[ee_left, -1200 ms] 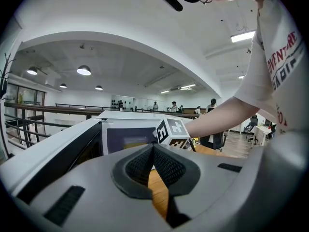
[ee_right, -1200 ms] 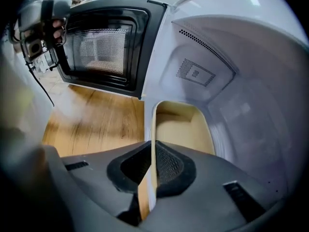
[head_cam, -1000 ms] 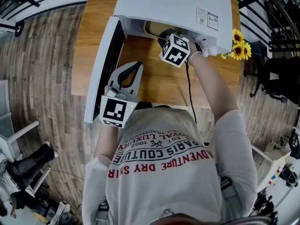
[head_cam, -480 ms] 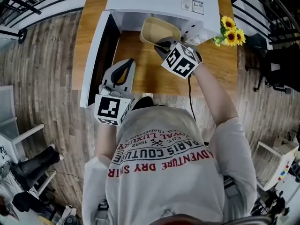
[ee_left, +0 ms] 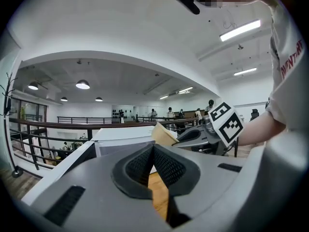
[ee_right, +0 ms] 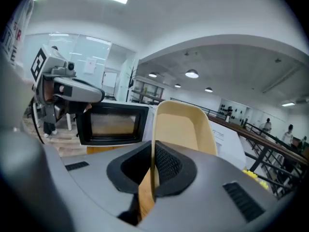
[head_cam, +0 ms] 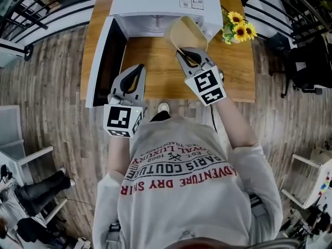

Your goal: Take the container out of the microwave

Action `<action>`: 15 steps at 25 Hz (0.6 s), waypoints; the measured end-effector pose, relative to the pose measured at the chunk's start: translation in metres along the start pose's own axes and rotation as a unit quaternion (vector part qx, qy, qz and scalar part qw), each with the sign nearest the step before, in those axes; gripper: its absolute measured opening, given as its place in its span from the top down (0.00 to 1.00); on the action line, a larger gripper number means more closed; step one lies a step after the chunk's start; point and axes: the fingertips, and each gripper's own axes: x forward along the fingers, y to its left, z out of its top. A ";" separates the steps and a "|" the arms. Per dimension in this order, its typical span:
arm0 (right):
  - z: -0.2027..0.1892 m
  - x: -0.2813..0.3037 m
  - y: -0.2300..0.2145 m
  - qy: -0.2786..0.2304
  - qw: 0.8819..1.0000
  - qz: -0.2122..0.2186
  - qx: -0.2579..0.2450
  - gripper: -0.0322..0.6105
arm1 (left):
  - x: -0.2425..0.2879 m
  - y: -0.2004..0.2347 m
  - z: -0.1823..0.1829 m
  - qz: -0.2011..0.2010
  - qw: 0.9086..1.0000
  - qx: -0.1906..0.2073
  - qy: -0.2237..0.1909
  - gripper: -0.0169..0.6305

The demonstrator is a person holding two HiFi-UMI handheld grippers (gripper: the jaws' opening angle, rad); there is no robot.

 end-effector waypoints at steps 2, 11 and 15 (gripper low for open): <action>0.004 -0.019 -0.008 -0.027 0.999 -0.031 0.030 0.89 | -0.001 -0.003 0.006 0.001 1.000 0.004 -0.004 0.95; 0.032 -0.079 -0.044 -0.116 0.985 -0.120 0.050 0.90 | 0.008 -0.006 0.033 -0.002 1.000 0.023 -0.018 0.95; 0.034 -0.089 -0.052 -0.135 0.978 -0.143 0.066 0.90 | 0.013 -0.006 0.041 -0.006 0.999 0.029 -0.025 0.95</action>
